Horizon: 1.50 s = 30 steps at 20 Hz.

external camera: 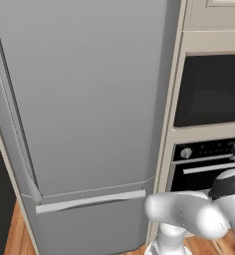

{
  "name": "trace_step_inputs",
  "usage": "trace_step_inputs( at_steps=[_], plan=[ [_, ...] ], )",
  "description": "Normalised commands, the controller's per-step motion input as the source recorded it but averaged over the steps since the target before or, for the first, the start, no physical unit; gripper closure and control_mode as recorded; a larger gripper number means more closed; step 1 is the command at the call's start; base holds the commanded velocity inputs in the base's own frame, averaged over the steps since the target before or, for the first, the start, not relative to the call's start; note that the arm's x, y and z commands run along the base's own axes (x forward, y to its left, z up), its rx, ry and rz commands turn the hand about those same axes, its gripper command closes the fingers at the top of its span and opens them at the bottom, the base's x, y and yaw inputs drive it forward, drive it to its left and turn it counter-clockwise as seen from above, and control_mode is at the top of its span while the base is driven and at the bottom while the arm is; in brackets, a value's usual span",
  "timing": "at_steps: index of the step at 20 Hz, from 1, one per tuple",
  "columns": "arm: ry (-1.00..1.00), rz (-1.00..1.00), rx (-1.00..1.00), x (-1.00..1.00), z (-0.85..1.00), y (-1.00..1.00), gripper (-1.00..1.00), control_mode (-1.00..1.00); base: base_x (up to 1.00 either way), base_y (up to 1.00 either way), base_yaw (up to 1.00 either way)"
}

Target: Take the fish from the oven and place it on the plate on the counter.

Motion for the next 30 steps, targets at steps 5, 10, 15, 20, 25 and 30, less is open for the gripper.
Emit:
trace_step_inputs(
  at_steps=[5,10,15,20,25,30],
  plan=[
    [-0.32,0.0,0.35,0.0,-0.41,-0.22,-1.0,-1.0,0.0,0.0,0.0],
    [-0.35,0.03,0.37,0.02,-0.03,-0.5,-1.0,-1.0,0.0,0.0,0.0],
    [-0.14,0.17,0.09,0.09,0.25,-0.45,-1.0,-1.0,0.0,0.0,0.0],
    [0.02,0.22,-0.01,0.08,0.03,-0.15,-1.0,-1.0,0.0,0.0,0.0],
    [0.02,0.16,0.0,0.33,-0.16,-0.2,-1.0,-1.0,0.0,0.0,0.0],
    [-0.03,0.08,0.0,0.35,-0.3,-0.16,-1.0,-1.0,0.0,0.0,0.0]
  ],
)
